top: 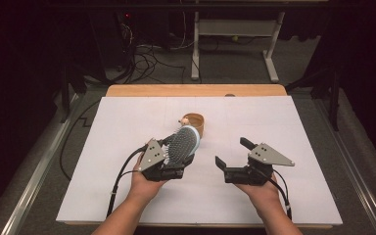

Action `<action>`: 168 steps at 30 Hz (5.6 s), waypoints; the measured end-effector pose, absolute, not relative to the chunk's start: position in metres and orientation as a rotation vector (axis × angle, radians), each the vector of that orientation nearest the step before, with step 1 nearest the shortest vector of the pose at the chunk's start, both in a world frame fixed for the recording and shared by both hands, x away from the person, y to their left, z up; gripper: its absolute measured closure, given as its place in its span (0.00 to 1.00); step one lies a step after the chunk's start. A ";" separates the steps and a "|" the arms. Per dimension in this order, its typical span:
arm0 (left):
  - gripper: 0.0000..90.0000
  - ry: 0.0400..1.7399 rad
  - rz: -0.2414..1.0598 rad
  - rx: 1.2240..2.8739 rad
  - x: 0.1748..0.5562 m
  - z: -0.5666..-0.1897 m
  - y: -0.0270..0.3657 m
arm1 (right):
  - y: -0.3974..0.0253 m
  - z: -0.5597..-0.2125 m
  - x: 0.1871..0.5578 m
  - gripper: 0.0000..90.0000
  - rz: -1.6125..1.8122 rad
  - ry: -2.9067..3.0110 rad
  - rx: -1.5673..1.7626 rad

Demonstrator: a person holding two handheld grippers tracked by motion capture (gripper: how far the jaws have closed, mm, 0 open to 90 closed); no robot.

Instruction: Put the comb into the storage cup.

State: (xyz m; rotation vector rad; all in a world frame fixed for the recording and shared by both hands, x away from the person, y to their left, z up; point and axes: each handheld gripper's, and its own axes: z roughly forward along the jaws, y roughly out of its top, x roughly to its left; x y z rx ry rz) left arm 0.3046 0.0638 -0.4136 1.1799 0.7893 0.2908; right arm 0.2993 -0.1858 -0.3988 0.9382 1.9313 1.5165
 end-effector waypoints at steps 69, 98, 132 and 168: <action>0.23 0.752 0.305 1.202 0.291 -0.414 0.046 | -0.119 -0.374 0.315 0.28 1.800 2.034 0.901; 0.23 0.770 0.303 1.192 0.293 -0.413 0.046 | -0.120 -0.375 0.318 0.50 1.852 2.038 0.980; 0.23 0.772 0.352 1.197 0.292 -0.408 0.045 | -0.118 -0.364 0.319 0.65 1.834 2.043 1.005; 0.23 0.775 0.362 1.189 0.293 -0.410 0.045 | -0.117 -0.365 0.321 0.67 1.853 2.030 1.026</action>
